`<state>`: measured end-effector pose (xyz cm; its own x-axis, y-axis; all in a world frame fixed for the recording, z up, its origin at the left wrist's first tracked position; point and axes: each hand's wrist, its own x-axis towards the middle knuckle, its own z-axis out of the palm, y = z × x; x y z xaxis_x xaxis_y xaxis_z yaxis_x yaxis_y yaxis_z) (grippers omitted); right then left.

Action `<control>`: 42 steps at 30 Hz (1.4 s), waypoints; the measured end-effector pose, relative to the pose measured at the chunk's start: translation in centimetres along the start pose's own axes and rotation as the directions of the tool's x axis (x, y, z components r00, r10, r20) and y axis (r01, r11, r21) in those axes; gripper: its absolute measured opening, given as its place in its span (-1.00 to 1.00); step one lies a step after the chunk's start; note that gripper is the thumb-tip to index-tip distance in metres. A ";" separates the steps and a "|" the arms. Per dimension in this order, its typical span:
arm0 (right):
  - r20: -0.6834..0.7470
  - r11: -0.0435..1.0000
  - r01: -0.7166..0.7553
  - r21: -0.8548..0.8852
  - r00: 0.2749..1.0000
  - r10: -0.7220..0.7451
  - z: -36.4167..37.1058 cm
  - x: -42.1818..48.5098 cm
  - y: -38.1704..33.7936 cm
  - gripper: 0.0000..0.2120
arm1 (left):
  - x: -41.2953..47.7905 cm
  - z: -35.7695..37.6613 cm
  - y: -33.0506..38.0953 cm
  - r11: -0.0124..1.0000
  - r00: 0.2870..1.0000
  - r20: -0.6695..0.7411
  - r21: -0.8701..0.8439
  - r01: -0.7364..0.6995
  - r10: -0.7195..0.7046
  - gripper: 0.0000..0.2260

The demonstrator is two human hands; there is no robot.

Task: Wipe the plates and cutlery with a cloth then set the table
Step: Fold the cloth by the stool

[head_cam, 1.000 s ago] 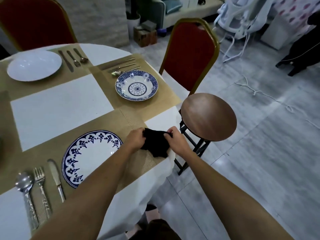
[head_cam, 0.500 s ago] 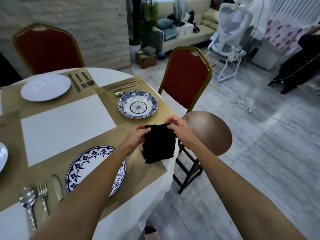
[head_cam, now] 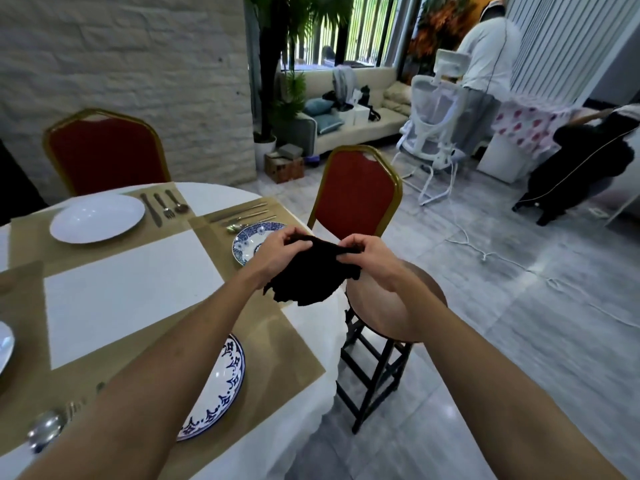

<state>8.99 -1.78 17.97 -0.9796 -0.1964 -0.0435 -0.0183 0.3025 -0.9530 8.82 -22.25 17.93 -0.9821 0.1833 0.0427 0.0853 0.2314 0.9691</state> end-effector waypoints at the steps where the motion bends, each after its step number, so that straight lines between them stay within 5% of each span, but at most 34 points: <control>1: -0.022 0.999 0.025 -0.048 0.999 -0.026 -0.4 0.3 -0.5 -0.84 | 0.1 -0.3 0.1 0.999 1.000 -0.011 0.043 -0.023 0.023 -0.95; 4: -0.016 0.994 0.060 -0.095 0.998 -0.062 -1.0 1.0 -1.7 -0.83 | 0.4 -1.1 0.3 0.994 0.997 -0.044 0.094 -0.052 0.056 -0.90; 7: 0.104 0.990 -0.077 -0.116 0.991 0.090 -0.4 1.0 -1.6 -0.73 | 0.1 -1.2 0.8 0.995 0.996 -0.056 0.073 -0.068 0.072 -0.88; 9: 0.126 0.985 -0.111 -0.130 0.984 0.127 -0.1 0.9 -0.7 -0.91 | -0.1 -1.1 1.0 0.997 0.994 -0.076 0.016 -0.078 0.079 -0.96; 13: 0.029 0.932 -0.163 0.324 0.986 0.163 0.8 1.1 0.0 -0.90 | -0.2 -1.7 1.1 0.994 0.996 -0.056 0.086 -0.071 0.076 -0.95; 17: -0.014 0.973 -0.122 0.196 0.992 0.127 1.5 1.3 -0.4 -0.72 | 0.5 -1.9 0.1 0.971 0.992 -0.123 0.238 0.004 0.026 -0.91; 24: -0.093 0.920 -0.180 0.349 0.970 0.225 2.0 2.0 -0.7 -0.69 | 0.5 -1.6 -0.2 0.995 0.980 -0.177 -0.007 0.095 -0.095 -0.93; 27: -0.050 0.889 -0.134 0.439 0.984 0.173 1.6 1.7 -1.1 -0.72 | 0.2 -2.1 0.0 0.984 0.990 -0.095 -0.150 0.093 -0.108 -0.92; 30: 0.039 0.849 -0.120 0.514 0.992 0.117 1.1 1.2 -1.0 -0.54 | -0.2 -2.8 -0.2 0.936 0.991 0.042 -0.328 0.131 -0.124 -0.87; 37: 0.065 0.876 -0.160 0.455 0.987 0.146 1.3 0.9 -0.4 -0.48 | -1.2 -3.0 -1.6 0.982 0.989 0.092 -0.137 0.128 -0.116 -0.34; 42: -0.060 0.956 -0.291 0.043 0.954 0.293 1.4 1.3 1.6 -0.62 | -1.4 -2.2 -2.8 0.955 0.943 0.154 0.011 0.298 -0.296 -0.56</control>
<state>8.01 -2.89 16.00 -0.9521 -0.0426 -0.3028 0.2761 0.3059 -0.9111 9.62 -25.24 15.68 -0.9252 0.2515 -0.2840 -0.2092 0.2863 0.9350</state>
